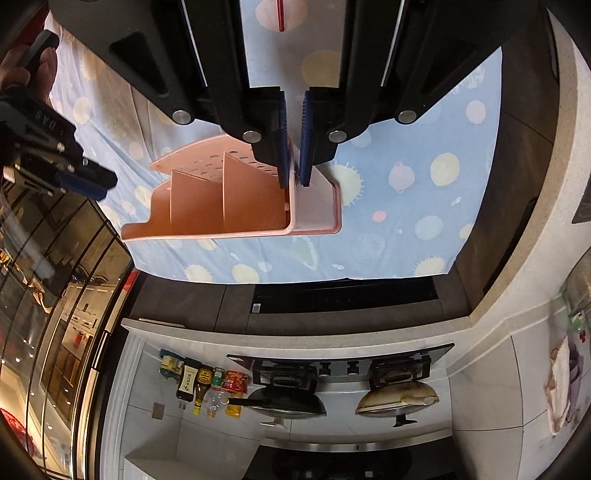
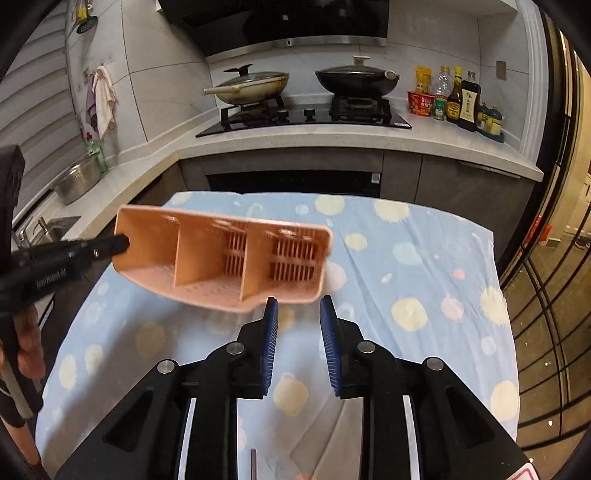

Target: Organize utensils

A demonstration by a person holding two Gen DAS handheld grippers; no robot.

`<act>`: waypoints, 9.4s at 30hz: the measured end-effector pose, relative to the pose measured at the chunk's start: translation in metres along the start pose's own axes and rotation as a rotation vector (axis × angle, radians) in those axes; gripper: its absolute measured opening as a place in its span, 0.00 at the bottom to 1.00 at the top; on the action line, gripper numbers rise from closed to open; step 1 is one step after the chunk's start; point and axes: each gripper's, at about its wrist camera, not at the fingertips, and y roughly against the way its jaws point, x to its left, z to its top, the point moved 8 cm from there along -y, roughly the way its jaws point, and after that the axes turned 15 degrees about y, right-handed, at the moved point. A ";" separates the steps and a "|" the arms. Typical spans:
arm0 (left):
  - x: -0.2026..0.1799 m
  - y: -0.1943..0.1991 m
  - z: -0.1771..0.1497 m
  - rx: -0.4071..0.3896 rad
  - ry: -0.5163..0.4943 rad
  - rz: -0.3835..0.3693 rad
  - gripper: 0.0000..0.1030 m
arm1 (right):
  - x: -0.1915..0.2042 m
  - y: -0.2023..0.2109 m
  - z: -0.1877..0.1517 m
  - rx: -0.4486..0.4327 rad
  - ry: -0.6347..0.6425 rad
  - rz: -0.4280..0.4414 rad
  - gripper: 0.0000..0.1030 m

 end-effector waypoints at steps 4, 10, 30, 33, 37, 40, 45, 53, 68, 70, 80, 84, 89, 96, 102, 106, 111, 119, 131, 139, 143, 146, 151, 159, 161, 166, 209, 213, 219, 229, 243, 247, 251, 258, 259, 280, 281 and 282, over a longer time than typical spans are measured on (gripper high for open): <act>0.000 -0.007 0.018 -0.010 0.010 0.009 0.04 | -0.006 0.000 -0.006 0.006 -0.024 -0.003 0.24; 0.000 -0.023 0.047 -0.017 0.020 0.029 0.04 | -0.022 -0.025 0.026 -0.012 -0.036 -0.027 0.24; 0.005 -0.007 0.046 -0.053 0.045 0.064 0.25 | -0.013 0.027 -0.019 -0.005 -0.053 -0.070 0.26; 0.011 0.023 0.015 -0.062 0.042 0.056 0.25 | -0.007 0.054 -0.046 0.001 -0.065 -0.085 0.27; 0.029 0.060 -0.048 -0.032 0.043 0.067 0.25 | 0.008 0.086 -0.098 0.032 -0.081 -0.109 0.27; 0.044 0.081 -0.100 0.003 0.050 0.093 0.25 | 0.020 0.103 -0.139 0.069 -0.129 -0.090 0.27; 0.063 0.102 -0.173 0.068 0.055 0.135 0.25 | 0.037 0.124 -0.197 0.121 -0.143 -0.122 0.27; 0.070 0.115 -0.252 0.170 0.070 0.110 0.25 | 0.066 0.119 -0.246 0.180 -0.151 -0.089 0.25; 0.059 0.115 -0.297 0.230 0.044 0.073 0.07 | 0.065 0.107 -0.261 0.197 -0.164 -0.104 0.12; 0.060 0.116 -0.298 0.239 0.054 0.052 0.07 | 0.066 0.107 -0.261 0.194 -0.164 -0.101 0.11; 0.055 0.140 -0.277 0.185 0.072 0.012 0.07 | 0.067 0.134 -0.233 0.115 -0.156 -0.106 0.07; 0.048 0.159 -0.247 0.111 0.068 -0.002 0.07 | 0.061 0.150 -0.207 0.052 -0.148 -0.113 0.06; 0.035 0.175 -0.198 0.015 0.046 -0.028 0.07 | 0.048 0.157 -0.172 -0.012 -0.147 -0.105 0.06; 0.018 0.182 -0.136 -0.080 0.020 -0.047 0.07 | 0.038 0.163 -0.123 -0.086 -0.116 -0.104 0.06; 0.003 0.184 -0.082 -0.152 0.001 -0.062 0.07 | 0.027 0.160 -0.076 -0.146 -0.110 -0.079 0.06; -0.006 0.187 -0.046 -0.203 -0.018 -0.070 0.07 | 0.026 0.151 -0.043 -0.174 -0.093 -0.057 0.06; -0.016 0.187 0.004 -0.264 -0.025 -0.078 0.07 | 0.019 0.134 0.007 -0.213 -0.099 -0.006 0.06; -0.037 0.176 0.097 -0.353 -0.031 -0.090 0.07 | 0.007 0.091 0.093 -0.238 -0.096 0.037 0.06; -0.044 0.105 0.179 -0.336 -0.006 -0.071 0.07 | -0.019 0.007 0.153 -0.197 -0.109 0.010 0.06; -0.026 0.046 0.165 -0.248 0.030 -0.026 0.07 | -0.027 -0.047 0.128 -0.100 -0.109 -0.005 0.06; -0.012 0.037 0.151 -0.239 0.058 0.005 0.14 | -0.027 -0.050 0.118 -0.096 -0.096 -0.029 0.14; -0.003 0.042 0.140 -0.252 0.072 0.032 0.37 | -0.025 -0.031 0.117 -0.129 -0.079 -0.060 0.23; 0.008 0.077 0.105 -0.277 0.046 0.044 0.47 | -0.021 0.022 0.097 -0.183 -0.082 -0.067 0.29; 0.029 0.132 -0.008 -0.239 0.015 0.071 0.64 | 0.012 0.105 -0.007 -0.136 -0.052 -0.071 0.35; 0.036 0.139 -0.040 -0.214 0.015 0.089 0.68 | 0.021 0.121 -0.042 -0.108 -0.054 -0.078 0.35; 0.052 0.142 -0.134 -0.093 0.025 0.116 0.69 | 0.040 0.149 -0.128 -0.017 -0.075 -0.120 0.35; 0.039 0.138 -0.331 0.205 -0.020 0.048 0.10 | 0.101 0.123 -0.270 0.136 -0.118 -0.055 0.08; 0.038 0.139 -0.332 0.214 -0.010 0.035 0.09 | 0.102 0.125 -0.270 0.134 -0.115 -0.053 0.07; 0.037 0.146 -0.329 0.203 -0.007 0.037 0.09 | 0.101 0.136 -0.262 0.109 -0.115 -0.055 0.07; 0.033 0.175 -0.280 0.095 0.024 -0.010 0.08 | 0.091 0.176 -0.209 -0.038 -0.114 -0.068 0.07; 0.016 0.196 -0.153 -0.129 0.003 -0.048 0.07 | 0.061 0.207 -0.088 -0.250 -0.073 -0.080 0.07; 0.012 0.188 -0.123 -0.156 -0.001 -0.053 0.07 | 0.051 0.199 -0.059 -0.274 -0.066 -0.083 0.07; 0.003 0.185 -0.089 -0.193 -0.015 -0.064 0.06 | 0.046 0.193 -0.025 -0.303 -0.051 -0.080 0.07; -0.013 0.179 -0.020 -0.264 -0.028 -0.077 0.06 | 0.037 0.181 0.043 -0.356 -0.021 -0.085 0.07; -0.015 0.178 -0.009 -0.276 -0.029 -0.078 0.07 | 0.034 0.177 0.055 -0.361 -0.021 -0.082 0.07; -0.041 0.124 0.186 -0.390 -0.008 -0.061 0.06 | -0.025 0.076 0.227 -0.383 -0.037 -0.117 0.07; -0.042 0.120 0.188 -0.385 -0.010 -0.057 0.06 | -0.026 0.075 0.230 -0.389 -0.043 -0.108 0.07; -0.042 0.115 0.189 -0.382 -0.013 -0.050 0.06 | -0.028 0.075 0.233 -0.395 -0.048 -0.099 0.07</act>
